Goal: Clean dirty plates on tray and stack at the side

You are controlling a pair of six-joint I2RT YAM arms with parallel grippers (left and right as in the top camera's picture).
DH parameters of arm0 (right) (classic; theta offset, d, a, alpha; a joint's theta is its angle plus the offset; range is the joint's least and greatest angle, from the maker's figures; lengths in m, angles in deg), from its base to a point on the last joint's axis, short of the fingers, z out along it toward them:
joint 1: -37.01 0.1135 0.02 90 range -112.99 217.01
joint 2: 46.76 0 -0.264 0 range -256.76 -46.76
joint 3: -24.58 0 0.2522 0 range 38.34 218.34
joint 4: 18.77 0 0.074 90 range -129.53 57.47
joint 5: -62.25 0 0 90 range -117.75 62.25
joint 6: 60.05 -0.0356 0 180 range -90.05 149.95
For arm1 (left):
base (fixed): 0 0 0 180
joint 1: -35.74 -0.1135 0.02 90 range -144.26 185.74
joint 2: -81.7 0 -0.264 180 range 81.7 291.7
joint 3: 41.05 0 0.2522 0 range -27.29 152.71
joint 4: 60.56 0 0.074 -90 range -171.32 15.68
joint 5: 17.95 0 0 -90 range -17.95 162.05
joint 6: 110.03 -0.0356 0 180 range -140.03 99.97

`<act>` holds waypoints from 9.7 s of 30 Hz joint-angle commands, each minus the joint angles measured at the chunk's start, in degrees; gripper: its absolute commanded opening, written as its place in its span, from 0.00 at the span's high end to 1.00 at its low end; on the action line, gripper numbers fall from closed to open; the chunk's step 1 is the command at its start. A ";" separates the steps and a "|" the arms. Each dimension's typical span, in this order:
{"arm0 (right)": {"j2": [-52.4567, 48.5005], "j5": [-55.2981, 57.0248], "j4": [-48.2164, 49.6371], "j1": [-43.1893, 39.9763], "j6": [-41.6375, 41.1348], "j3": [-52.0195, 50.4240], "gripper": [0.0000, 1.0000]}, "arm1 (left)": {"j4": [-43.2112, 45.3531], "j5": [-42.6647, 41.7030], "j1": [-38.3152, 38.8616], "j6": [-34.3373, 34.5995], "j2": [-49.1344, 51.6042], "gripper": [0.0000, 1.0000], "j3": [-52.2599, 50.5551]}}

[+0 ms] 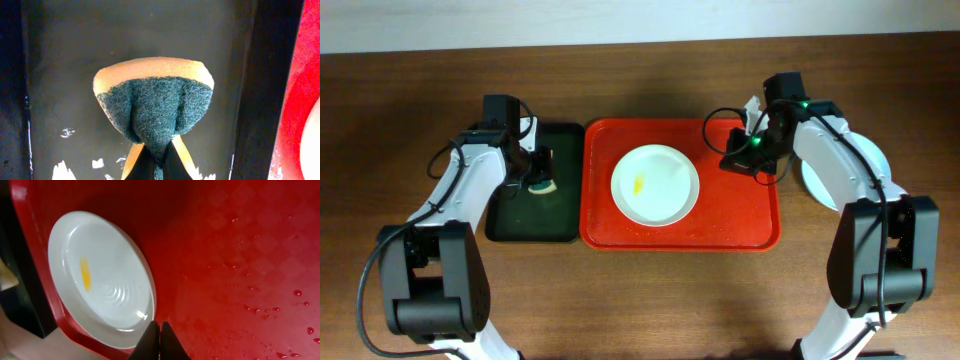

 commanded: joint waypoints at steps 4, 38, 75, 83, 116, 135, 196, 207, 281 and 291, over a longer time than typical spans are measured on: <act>0.37 -2.45 0.55 2.08 4.87 -2.34 0.48 | 0.17 0.39 -0.04 0.11 -0.13 1.00 -0.17; -0.11 8.41 15.47 10.32 -0.72 -13.51 0.84 | 0.11 0.39 -0.04 0.13 -0.13 1.00 -0.17; -0.11 6.99 13.81 10.32 -4.35 -15.26 0.96 | 0.13 0.39 0.11 -1.25 -0.13 1.00 -0.17; -0.11 7.63 13.75 10.32 -4.35 -15.26 0.96 | -0.26 0.46 2.16 -1.42 -0.02 1.00 -0.17; -0.11 1.38 15.30 10.32 -5.44 -15.32 0.96 | -17.77 2.75 4.15 -3.30 0.07 1.00 14.82; -0.11 1.42 14.32 10.34 -16.06 -15.32 0.96 | -16.90 -4.52 21.24 2.75 4.52 1.00 14.78; -0.11 15.17 18.23 19.26 -18.67 -15.32 0.96 | -19.43 -8.90 18.78 0.33 9.62 1.00 22.88; -0.11 15.19 18.25 19.26 -18.67 -15.32 0.96 | -19.08 -2.32 18.84 2.71 9.40 1.00 19.93; -0.11 14.97 18.45 19.28 -18.49 -15.32 0.96 | -8.68 1.11 22.18 5.75 10.16 1.00 9.75; -0.11 14.95 18.45 19.28 -18.49 -15.32 0.95 | -1.86 -12.94 22.23 8.66 10.16 1.00 2.51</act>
